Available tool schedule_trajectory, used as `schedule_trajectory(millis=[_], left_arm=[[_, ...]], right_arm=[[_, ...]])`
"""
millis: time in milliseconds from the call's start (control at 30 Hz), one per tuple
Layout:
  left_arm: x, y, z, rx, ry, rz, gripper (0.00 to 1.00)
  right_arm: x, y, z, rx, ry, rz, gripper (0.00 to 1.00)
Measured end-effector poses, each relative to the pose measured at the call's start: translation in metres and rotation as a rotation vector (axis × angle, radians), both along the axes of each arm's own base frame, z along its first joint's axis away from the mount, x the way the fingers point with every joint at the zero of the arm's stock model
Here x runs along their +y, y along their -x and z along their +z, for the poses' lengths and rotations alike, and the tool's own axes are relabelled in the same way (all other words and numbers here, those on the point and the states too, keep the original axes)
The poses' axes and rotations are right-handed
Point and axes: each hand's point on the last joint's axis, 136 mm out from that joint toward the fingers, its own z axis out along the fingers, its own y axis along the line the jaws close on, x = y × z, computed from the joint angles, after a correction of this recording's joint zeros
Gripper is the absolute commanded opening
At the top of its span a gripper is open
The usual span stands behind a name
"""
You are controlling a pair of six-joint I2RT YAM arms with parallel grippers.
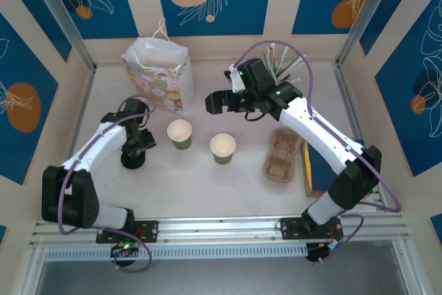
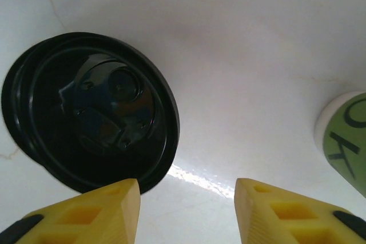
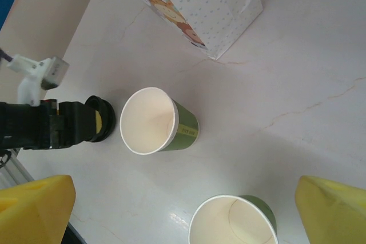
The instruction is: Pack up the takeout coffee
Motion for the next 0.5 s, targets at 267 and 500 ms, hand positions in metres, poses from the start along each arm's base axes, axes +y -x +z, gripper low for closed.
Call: schedule_trajectory(millis=[267,500], left_arm=[[0.003,-0.006,-0.017,0.041,-0.009,-0.026,0.34],[0.003,-0.014,-0.017,0.010,0.006,-0.024,0.34]], right_arm=[[0.000,0.000,-0.001,0.000,0.007,0.001,0.99],[-0.001,-0.001,-0.002,0.001,0.012,-0.002,0.99]])
